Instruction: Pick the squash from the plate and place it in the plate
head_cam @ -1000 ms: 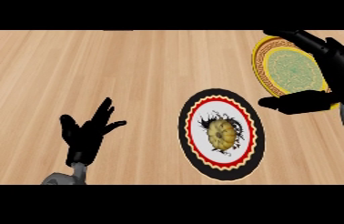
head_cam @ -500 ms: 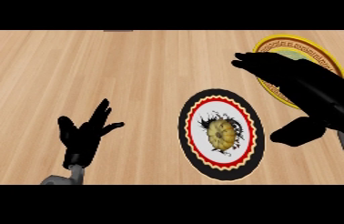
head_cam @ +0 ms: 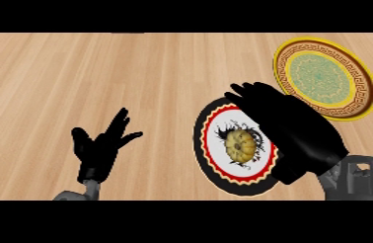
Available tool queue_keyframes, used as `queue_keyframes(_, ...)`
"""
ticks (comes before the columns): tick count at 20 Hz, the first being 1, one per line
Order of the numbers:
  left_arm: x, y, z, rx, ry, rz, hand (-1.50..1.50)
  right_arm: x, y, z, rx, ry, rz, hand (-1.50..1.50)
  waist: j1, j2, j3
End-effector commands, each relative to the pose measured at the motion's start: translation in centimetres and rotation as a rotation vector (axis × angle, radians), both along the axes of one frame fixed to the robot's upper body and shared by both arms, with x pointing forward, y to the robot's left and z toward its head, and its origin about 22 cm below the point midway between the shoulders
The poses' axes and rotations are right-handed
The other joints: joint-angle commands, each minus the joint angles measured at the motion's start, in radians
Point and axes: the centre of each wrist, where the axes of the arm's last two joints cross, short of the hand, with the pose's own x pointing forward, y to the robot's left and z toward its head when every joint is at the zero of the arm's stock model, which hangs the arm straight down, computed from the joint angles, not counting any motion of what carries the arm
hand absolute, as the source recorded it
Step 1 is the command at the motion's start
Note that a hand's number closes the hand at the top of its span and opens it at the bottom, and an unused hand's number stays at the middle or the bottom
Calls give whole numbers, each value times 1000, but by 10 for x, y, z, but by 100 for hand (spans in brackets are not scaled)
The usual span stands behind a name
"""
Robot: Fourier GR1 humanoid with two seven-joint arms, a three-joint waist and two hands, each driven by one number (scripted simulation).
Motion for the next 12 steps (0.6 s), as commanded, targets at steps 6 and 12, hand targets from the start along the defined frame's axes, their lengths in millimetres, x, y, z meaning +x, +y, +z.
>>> queue_keyframes(6, -8, 41, -8, 60, 56, 54, 0, -3, 8, -34, -93, 62, -82, -150, 5, 3, 3)
queue_keyframes(12, -13, 21, -28, 82, 48, 51, 0, -18, 34, -63, -94, 98, -55, -150, 6, 3, 3)
